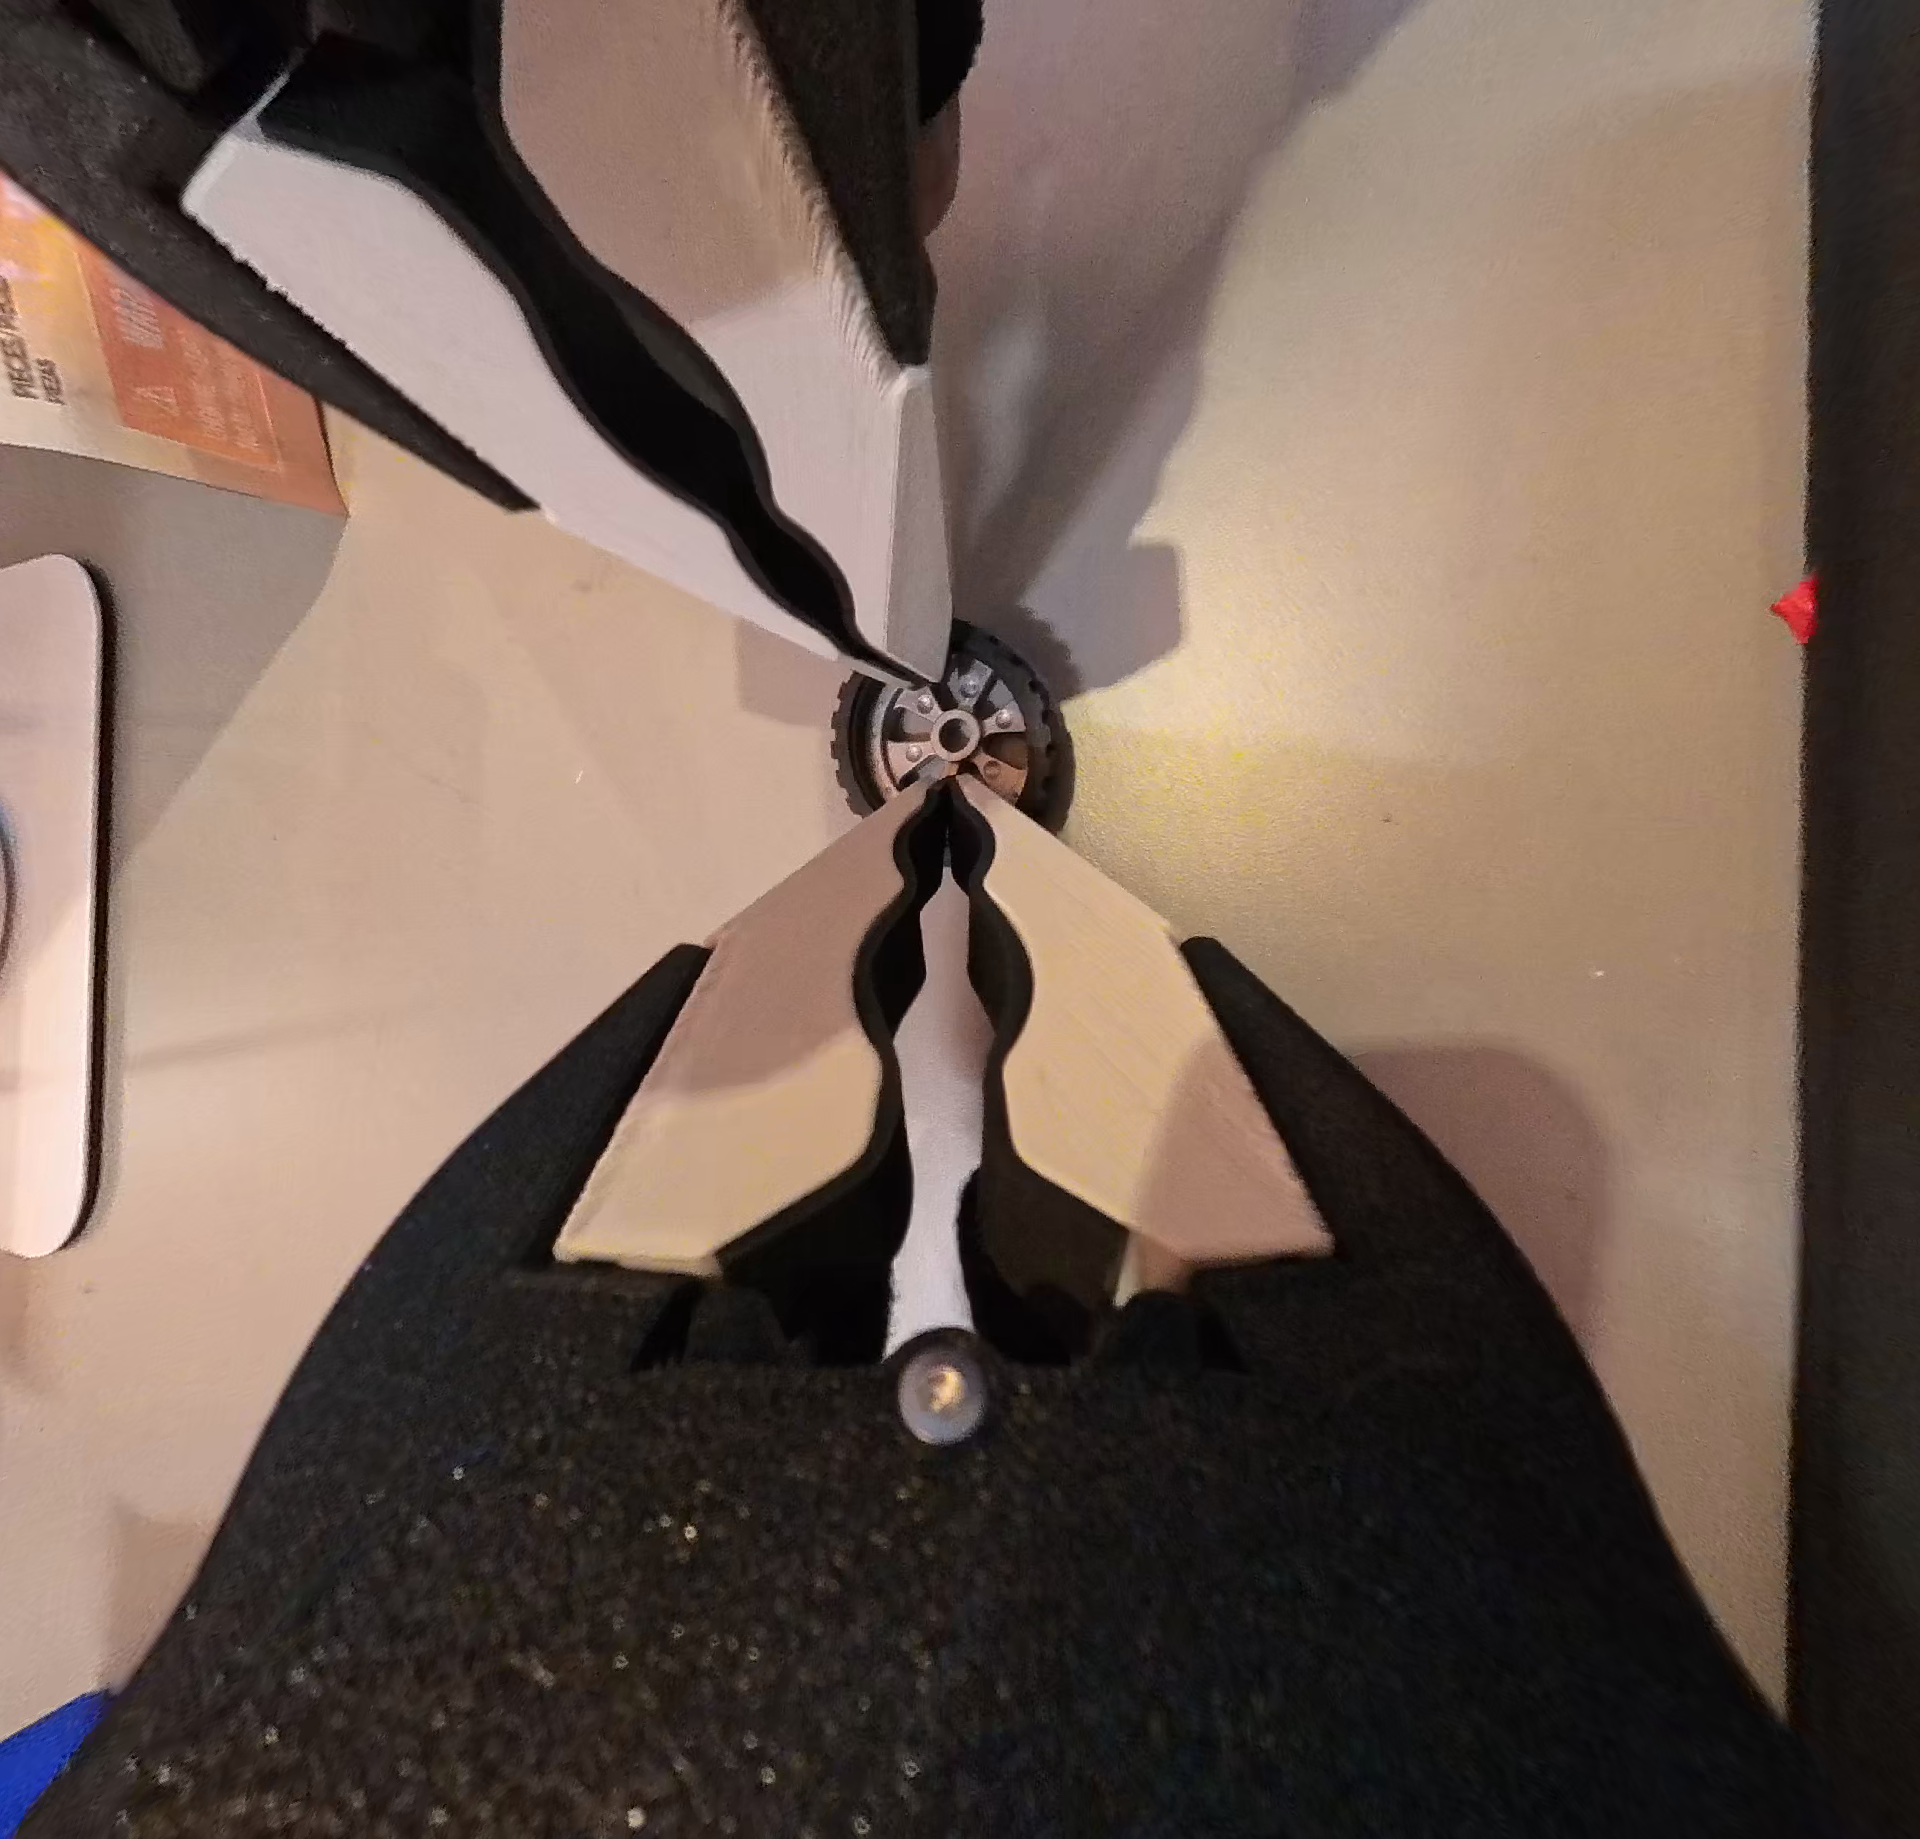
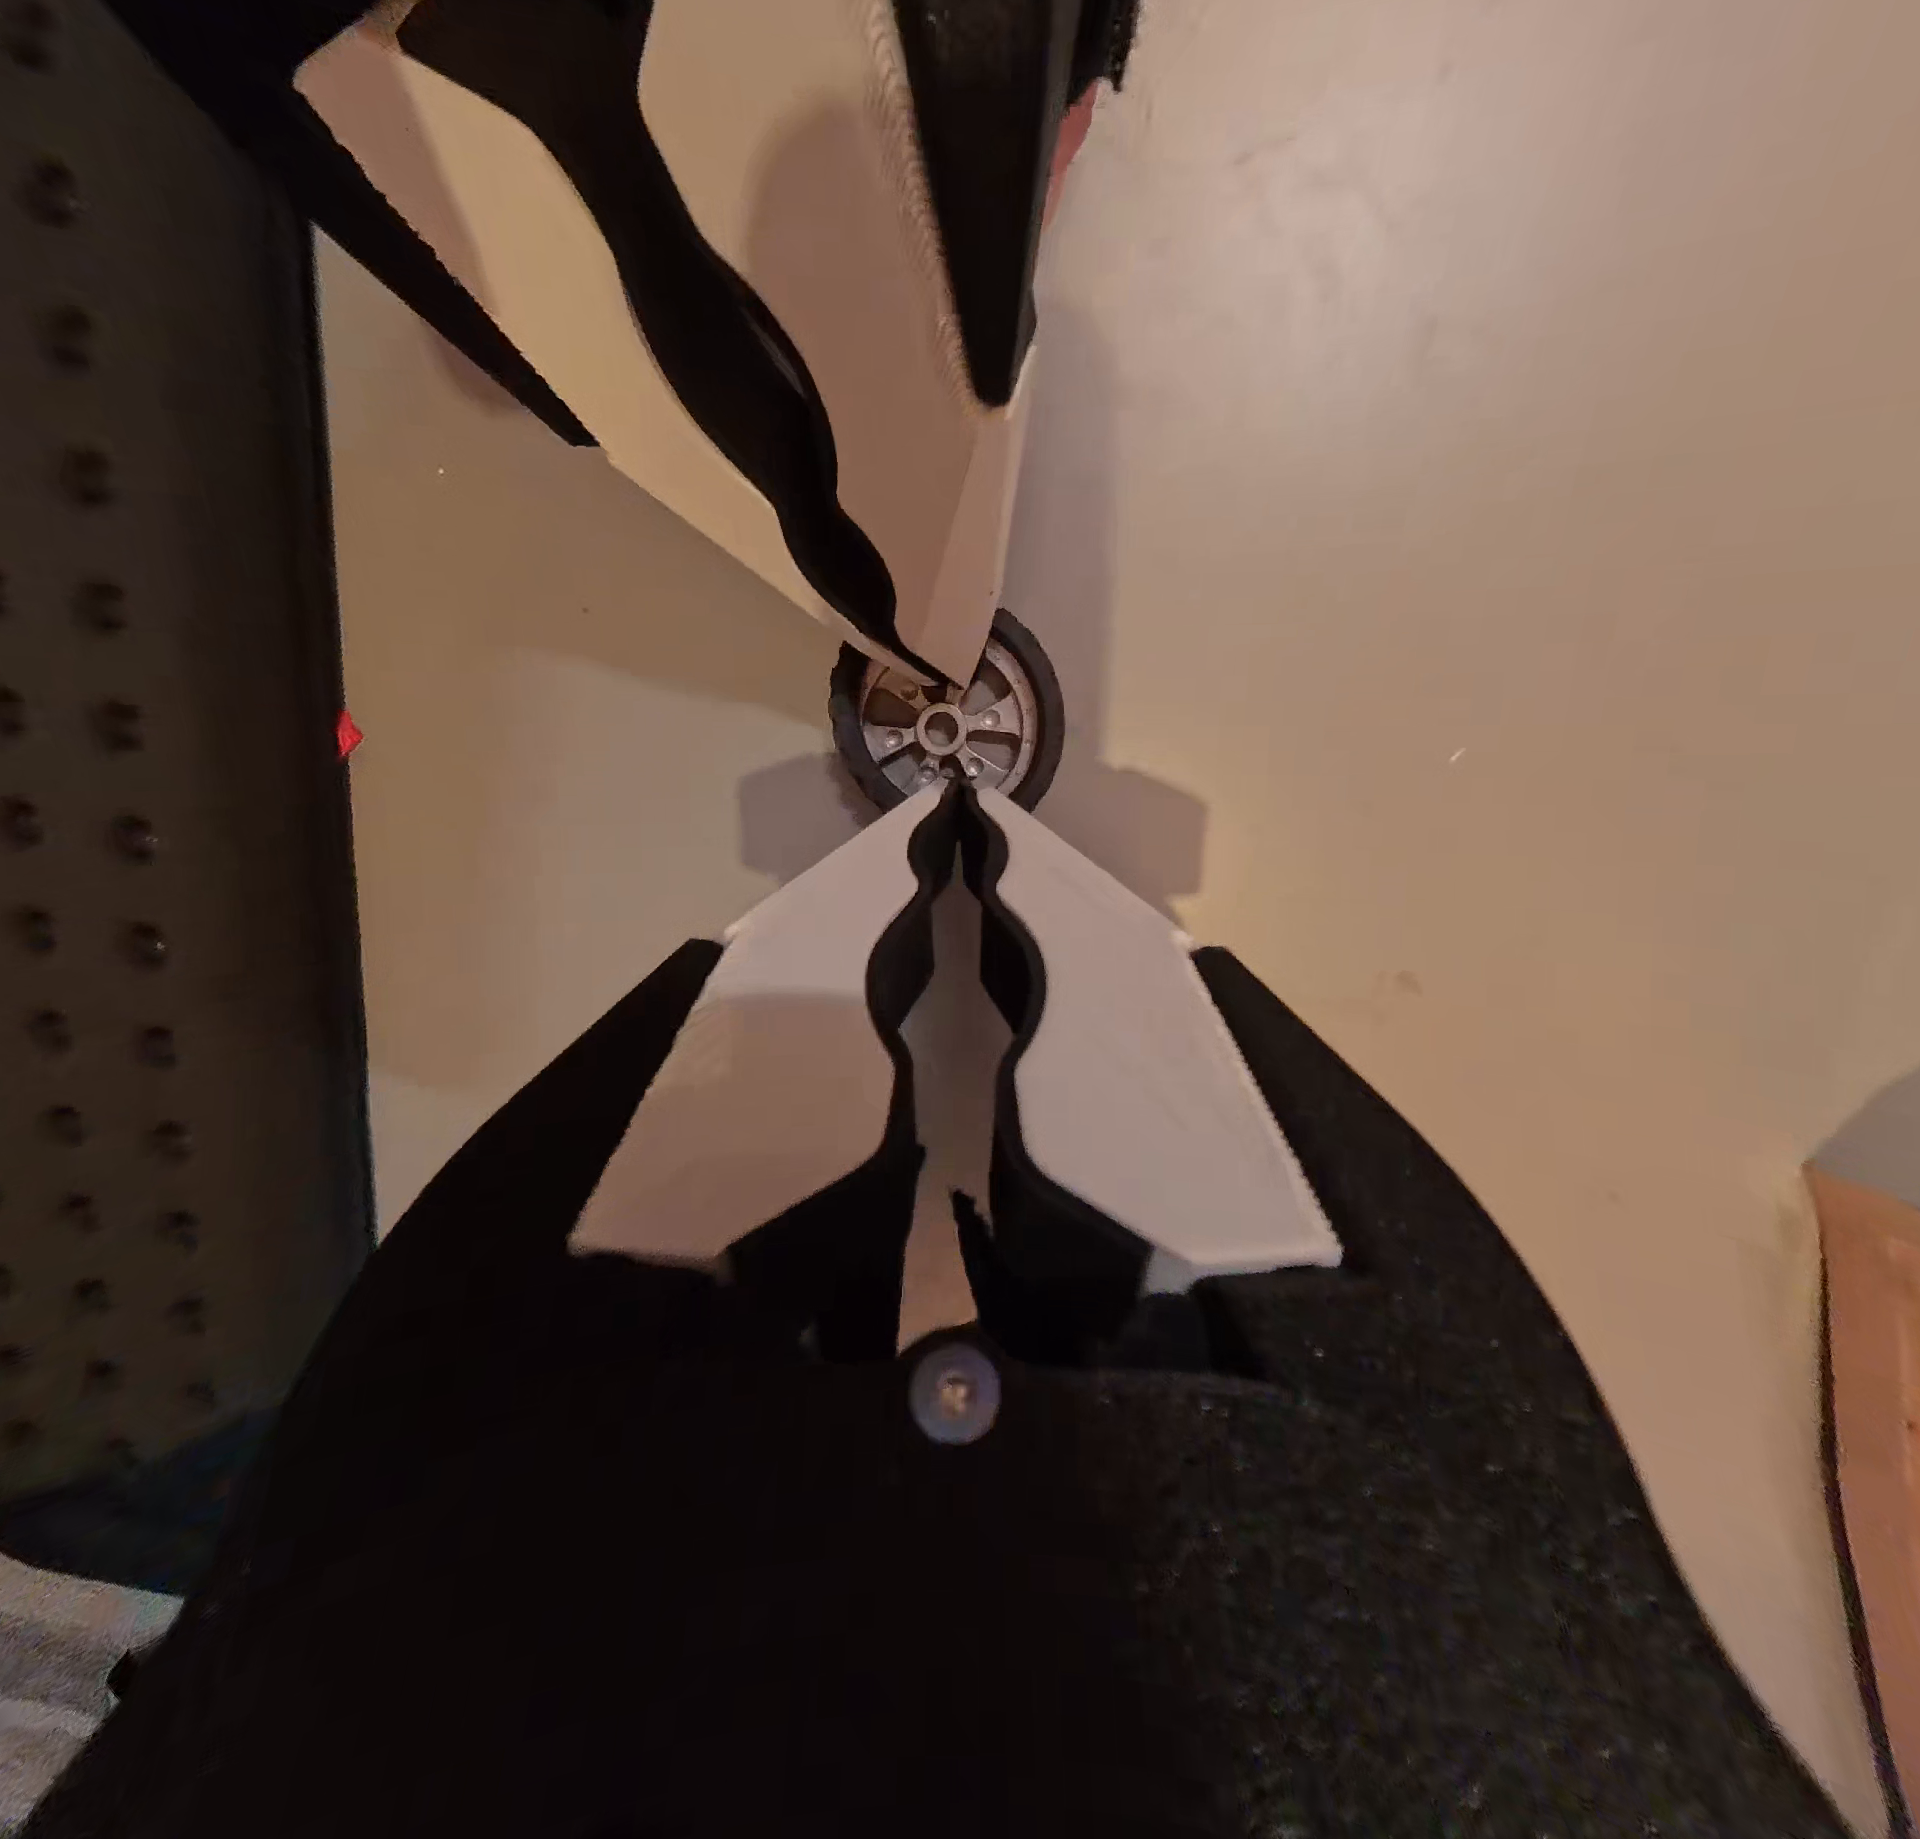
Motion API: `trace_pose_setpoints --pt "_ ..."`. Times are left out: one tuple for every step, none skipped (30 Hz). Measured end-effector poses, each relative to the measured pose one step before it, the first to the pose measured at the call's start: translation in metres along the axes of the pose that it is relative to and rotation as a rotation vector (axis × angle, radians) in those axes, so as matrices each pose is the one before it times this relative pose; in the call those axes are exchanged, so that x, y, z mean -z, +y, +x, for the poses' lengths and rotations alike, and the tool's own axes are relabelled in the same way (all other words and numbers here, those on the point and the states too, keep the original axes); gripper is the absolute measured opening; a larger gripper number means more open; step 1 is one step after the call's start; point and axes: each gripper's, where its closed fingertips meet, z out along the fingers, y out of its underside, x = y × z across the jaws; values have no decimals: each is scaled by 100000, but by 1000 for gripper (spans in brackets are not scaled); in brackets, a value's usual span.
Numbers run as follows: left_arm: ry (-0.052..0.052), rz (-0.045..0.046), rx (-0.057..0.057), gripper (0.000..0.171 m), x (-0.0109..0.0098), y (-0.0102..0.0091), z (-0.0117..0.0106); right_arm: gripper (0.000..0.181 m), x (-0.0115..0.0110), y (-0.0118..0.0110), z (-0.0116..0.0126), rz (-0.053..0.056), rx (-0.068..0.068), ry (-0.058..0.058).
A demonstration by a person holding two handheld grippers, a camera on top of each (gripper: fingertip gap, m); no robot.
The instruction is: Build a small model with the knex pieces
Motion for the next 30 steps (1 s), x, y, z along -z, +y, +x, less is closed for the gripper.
trace_pose_setpoints --pt "321 594 448 0 8 12 10 0 -11 14 -78 2163 -1120 -1336" --pt "385 687 343 0 -10 -31 1 0 11 27 -122 2907 -1891 -2315" --pt "334 459 221 0 -28 -46 11 0 40 42 -142 3328 -1879 -2697" --pt "361 -107 5 0 -29 -59 30 0 31 41 -160 3241 -1117 -2180" --pt "217 -152 -620 0 -12 -68 55 0 21 46 -184 2568 -746 -1558" --pt "634 375 -178 0 -49 -109 85 0 6 64 -190 1258 577 -611" --pt "1018 341 151 0 -16 -104 110 0 -38 60 -282 522 2113 -352" --pt "1118 134 -429 0 -10 -114 164 0 -54 55 -343 792 1378 -1195" --pt "332 11 -599 0 -37 -107 103 0 -32 86 -255 758 617 -941" --pt "28 114 -463 0 -66 -131 95 0 7 99 -193 154 1282 41" --pt "926 689 -76 0 -53 -225 241 0 -66 95 -339 -83 1247 -418" --pt "68 -114 166 0 -38 -98 77 0 -96 61 -265 276 1406 194" --pt "-202 -168 -143 0 -24 -48 33 0 -64 14 -105 396 1987 1785" --pt "206 590 306 0 -39 -96 79 0 -46 8 -101 92 1578 1983" --pt "-96 230 295 0 -10 -24 7 0 -47 -13 -55 -167 1931 2710" --pt "131 343 10 0 -29 -81 67 0 -61 -55 -130 -393 2595 2977" --pt "283 568 -439 0 -41 -137 146 0 -86 -93 -264 -187 1749 2117" --pt "-335 3 -440 0 -38 -70 56 0 -86 -88 -176 -441 1000 2618" --pt "-458 15 -281 0 -19 -37 31 0 -22 -19 -63 -1629 1666 3906" --pt "-29 743 63 0 -12 -82 88 0 7 -39 -77 -1957 2407 3936" --pt "-432 295 -105 0 -1 -5 8 0 -8 -41 -14 -1418 2141 3771" --pt "-430 163 -514 0 12 -13 36 0 7 -28 -22 -746 1212 3205" --pt "-522 332 -637 0 19 -25 65 0 6 -60 -46 278 514 2108" --pt "-1302 298 -890 0 -4 -14 -20 0 2 -27 14 1011 218 1734" --pt "-1545 409 -940 0 18 0 5 0 7 1 15 663 108 1766" --pt "-1005 250 -1022 0 69 30 76 0 4 -28 0 -393 1401 2579" --pt "-1428 83 -1531 0 71 9 41 0 -14 -90 -26 -1288 2818 3565" --pt "-1470 490 -1999 0 78 -13 100 0 6 -91 -80 -1703 2242 3164" --pt "-1739 469 -1382 0 64 -14 59 0 -3 -68 -41 -1471 2264 2993" --pt "-2504 181 -2399 0 39 -2 -26 0 -9 -25 34 -997 2147 3343"
